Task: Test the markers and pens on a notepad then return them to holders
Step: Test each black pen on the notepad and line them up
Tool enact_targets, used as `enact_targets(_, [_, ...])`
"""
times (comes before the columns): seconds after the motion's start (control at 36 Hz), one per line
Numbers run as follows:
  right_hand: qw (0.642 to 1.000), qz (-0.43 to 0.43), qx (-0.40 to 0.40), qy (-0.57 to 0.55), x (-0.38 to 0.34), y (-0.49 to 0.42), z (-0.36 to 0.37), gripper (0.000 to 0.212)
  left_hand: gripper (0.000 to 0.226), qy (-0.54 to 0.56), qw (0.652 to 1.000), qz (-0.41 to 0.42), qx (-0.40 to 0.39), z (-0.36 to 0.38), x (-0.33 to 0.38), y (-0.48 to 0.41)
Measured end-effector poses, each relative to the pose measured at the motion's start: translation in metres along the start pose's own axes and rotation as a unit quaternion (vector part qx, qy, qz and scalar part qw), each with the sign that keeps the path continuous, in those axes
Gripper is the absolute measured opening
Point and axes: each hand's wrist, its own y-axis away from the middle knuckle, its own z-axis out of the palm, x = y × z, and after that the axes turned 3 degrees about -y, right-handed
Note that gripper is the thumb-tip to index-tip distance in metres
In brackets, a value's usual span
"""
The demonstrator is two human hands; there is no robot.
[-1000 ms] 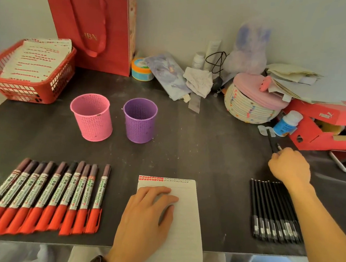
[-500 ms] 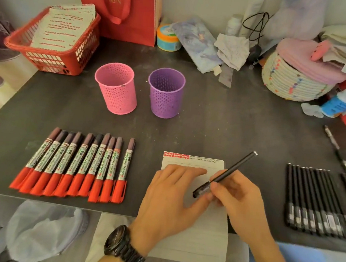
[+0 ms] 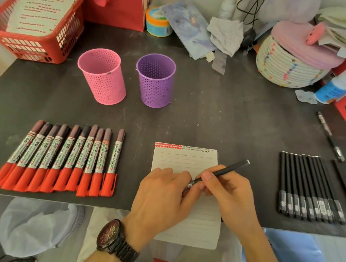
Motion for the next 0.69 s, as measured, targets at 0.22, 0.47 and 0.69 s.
enact_targets(0.22, [0.993,-0.002,0.056,-0.108,0.002,-0.003,-0.011,0.02,0.052,-0.023,1.0,0.01,0.01,0.008,-0.003,0.001])
enact_targets(0.47, [0.988,0.007,0.135,-0.069,-0.012,-0.052,-0.029,0.015,0.038,0.009,0.996,-0.072,-0.055,0.007,-0.003,-0.002])
enact_targets(0.69, [0.976,0.001,0.213,0.044,0.006,-0.073,-0.018,0.037,0.057,0.023,0.99,-0.105,-0.089,0.008,-0.006,-0.003])
